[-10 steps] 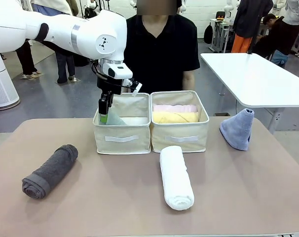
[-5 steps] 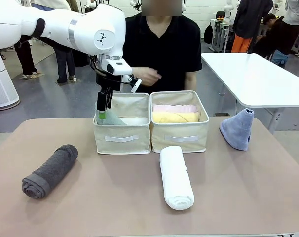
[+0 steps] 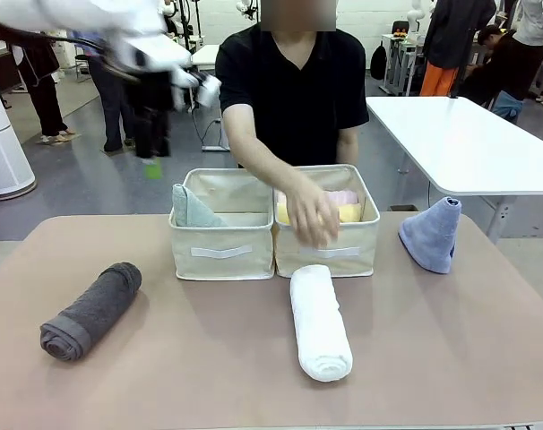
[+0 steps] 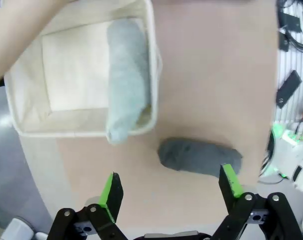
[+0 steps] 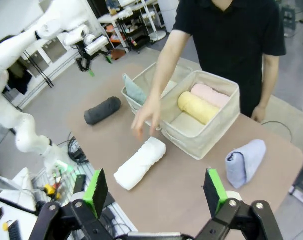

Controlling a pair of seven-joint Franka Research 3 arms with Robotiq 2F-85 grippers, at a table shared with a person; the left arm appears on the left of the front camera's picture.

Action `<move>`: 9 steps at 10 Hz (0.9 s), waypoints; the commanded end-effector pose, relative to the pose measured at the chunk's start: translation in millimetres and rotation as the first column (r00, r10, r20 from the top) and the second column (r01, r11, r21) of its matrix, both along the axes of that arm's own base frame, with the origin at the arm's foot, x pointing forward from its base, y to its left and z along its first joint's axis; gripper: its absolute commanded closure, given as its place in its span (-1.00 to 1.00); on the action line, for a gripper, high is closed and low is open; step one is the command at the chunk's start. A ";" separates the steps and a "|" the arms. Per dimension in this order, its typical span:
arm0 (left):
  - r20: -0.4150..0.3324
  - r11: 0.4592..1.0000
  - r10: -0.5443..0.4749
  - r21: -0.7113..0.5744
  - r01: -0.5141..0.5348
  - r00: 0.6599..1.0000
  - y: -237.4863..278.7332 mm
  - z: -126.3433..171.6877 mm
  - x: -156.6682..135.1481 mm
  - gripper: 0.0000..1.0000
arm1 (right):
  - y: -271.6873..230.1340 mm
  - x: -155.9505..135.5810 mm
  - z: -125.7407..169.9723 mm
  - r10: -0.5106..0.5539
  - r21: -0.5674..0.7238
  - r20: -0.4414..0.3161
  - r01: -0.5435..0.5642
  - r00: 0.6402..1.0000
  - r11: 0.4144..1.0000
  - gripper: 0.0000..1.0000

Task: Sort the towels based on their folding style.
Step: Pick up one triangle-folded towel and place it in the left Fabric basket.

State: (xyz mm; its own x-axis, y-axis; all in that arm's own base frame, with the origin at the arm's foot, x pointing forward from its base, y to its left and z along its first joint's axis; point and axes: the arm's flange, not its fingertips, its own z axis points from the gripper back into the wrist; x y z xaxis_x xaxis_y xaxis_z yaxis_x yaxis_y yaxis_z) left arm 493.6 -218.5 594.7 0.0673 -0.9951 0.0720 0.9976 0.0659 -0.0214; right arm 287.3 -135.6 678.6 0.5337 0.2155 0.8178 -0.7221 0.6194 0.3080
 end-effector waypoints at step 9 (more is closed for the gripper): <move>-0.049 0.762 0.333 -0.574 -0.299 0.942 303.9 11.0 -114.5 -1.00 | 0.8 0.2 -1.4 -0.008 -0.017 -0.012 0.008 1.000 1.000 -1.00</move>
State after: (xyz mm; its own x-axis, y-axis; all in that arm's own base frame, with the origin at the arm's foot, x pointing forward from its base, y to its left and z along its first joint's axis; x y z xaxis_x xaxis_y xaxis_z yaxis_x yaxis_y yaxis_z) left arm 384.8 95.1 598.1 0.3906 -0.6557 0.6461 0.9050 0.4021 -0.1391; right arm 287.4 -135.7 678.5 0.5326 0.2152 0.8186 -0.7238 0.6172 0.3086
